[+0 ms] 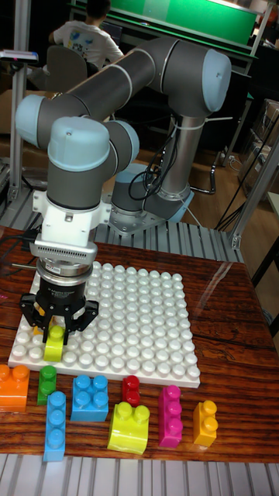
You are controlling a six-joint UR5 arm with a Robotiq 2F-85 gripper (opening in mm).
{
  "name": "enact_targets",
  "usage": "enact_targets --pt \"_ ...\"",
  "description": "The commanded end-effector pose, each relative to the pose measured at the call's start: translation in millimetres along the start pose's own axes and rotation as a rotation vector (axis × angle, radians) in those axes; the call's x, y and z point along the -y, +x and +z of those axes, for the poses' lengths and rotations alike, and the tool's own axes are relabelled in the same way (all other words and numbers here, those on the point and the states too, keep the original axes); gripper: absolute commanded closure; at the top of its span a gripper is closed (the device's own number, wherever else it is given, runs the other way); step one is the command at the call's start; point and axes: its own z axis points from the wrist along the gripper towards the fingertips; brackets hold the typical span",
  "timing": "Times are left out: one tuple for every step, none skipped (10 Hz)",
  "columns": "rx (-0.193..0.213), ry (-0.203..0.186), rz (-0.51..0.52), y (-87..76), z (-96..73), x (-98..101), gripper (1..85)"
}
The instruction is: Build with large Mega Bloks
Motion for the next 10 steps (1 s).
enact_targets --pt "0.007 -0.015 0.01 -1.1 5.0 -1.9 84.7" --pt "0.006 -0.012 0.01 0.0 6.2 -0.8 84.7" --pt "0.006 -0.01 0.009 0.6 8.1 0.4 84.7" --pt "0.006 -0.009 0.011 1.3 8.4 0.3 84.7" --pt "0.006 -0.004 0.017 3.7 9.7 -1.5 84.7" --pt "0.01 -0.001 0.021 4.4 12.2 -3.3 84.7" --pt "0.018 -0.002 0.021 3.1 15.7 -2.7 84.7" --pt "0.026 -0.008 0.014 1.8 18.0 -1.1 84.7" --pt "0.029 -0.01 0.011 1.5 19.8 -0.1 84.7" --pt "0.035 -0.009 0.011 0.9 21.8 -0.2 84.7"
